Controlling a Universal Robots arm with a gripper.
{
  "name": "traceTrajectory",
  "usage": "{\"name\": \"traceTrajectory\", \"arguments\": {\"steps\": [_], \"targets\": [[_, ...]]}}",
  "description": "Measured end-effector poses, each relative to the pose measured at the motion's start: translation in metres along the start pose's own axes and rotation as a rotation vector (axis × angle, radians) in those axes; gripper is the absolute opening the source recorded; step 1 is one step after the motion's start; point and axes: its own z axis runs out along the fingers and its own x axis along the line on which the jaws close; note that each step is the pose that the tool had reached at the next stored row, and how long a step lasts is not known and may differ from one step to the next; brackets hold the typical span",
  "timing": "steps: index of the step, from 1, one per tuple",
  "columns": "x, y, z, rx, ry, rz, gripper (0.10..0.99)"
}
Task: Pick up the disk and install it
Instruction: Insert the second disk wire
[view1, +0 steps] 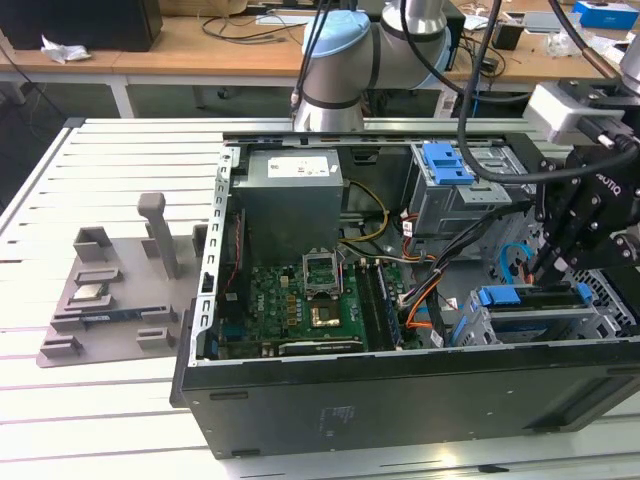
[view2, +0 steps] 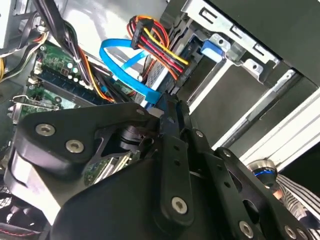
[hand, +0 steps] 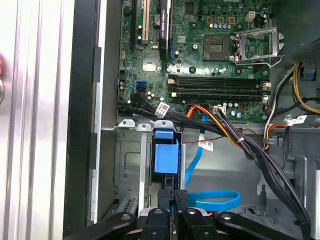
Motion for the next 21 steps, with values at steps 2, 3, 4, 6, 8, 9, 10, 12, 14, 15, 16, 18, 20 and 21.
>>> {"name": "traceTrajectory", "arguments": {"steps": [2,3,4,6,8,9,10,12,14,15,16,18,20,21], "targets": [[-0.0001,-0.0027,0.0030,0.000,0.0001,0.000,0.161],[-0.0001,-0.0032,0.0038,0.000,0.0000,0.000,0.161],[-0.0001,-0.0033,0.0045,0.000,0.0001,0.000,0.161],[-0.0003,-0.0037,0.0083,0.000,-0.0002,0.000,0.161],[-0.0003,-0.0037,0.0094,0.000,-0.0012,0.000,0.161],[-0.0003,-0.0038,0.0096,0.000,-0.0025,0.000,0.161],[-0.0004,-0.0037,0.0098,0.000,-0.0040,0.000,0.161],[-0.0003,-0.0024,0.0102,0.000,-0.0058,0.000,0.161],[0.0000,-0.0006,0.0104,0.000,-0.0078,-0.001,0.161],[0.0002,-0.0005,0.0103,0.000,-0.0089,-0.001,0.161],[0.0003,-0.0004,0.0101,0.000,-0.0096,-0.001,0.161],[0.0004,-0.0003,0.0086,0.001,-0.0124,-0.001,0.161],[0.0004,-0.0017,0.0082,0.001,-0.0234,-0.007,0.161],[0.0004,-0.0023,0.0084,0.001,-0.0252,-0.008,0.161]]}}
